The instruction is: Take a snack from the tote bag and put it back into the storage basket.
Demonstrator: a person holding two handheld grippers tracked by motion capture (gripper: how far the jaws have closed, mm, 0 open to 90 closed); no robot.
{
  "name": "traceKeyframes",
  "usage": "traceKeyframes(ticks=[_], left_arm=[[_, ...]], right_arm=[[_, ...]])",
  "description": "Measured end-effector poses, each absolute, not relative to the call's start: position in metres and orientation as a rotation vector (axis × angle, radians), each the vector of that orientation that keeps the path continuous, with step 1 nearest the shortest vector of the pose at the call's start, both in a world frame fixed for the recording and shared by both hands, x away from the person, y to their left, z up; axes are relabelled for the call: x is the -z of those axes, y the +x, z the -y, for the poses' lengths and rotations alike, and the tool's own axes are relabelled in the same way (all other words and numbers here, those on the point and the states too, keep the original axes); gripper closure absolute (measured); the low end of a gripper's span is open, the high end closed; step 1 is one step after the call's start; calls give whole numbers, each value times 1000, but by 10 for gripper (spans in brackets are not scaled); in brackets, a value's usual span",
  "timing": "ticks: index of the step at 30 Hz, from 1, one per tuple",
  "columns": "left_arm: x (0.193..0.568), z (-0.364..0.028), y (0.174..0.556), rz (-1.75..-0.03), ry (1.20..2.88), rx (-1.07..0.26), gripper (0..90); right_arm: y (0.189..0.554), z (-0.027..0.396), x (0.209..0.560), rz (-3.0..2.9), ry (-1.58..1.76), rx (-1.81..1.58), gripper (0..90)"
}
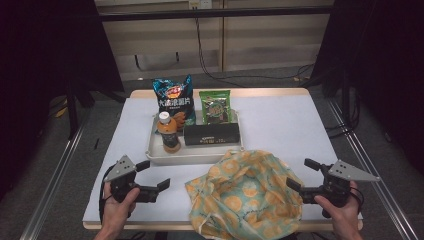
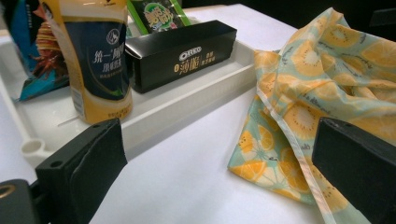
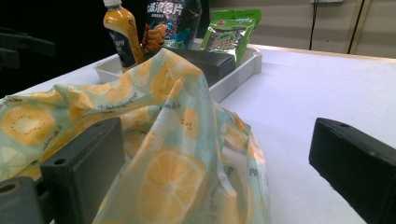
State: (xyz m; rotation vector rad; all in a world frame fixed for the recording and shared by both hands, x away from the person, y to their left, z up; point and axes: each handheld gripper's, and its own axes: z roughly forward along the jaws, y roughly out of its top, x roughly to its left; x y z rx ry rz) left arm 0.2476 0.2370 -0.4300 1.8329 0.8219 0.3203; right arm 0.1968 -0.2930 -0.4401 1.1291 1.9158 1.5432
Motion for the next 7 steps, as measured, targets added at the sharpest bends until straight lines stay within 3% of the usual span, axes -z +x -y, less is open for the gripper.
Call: traceKeyframes(ticks=[7], left_arm=[[434, -256, 246, -846, 1816, -350, 25]], right_arm=[[194, 294, 441, -1895, 1131, -1533, 30]])
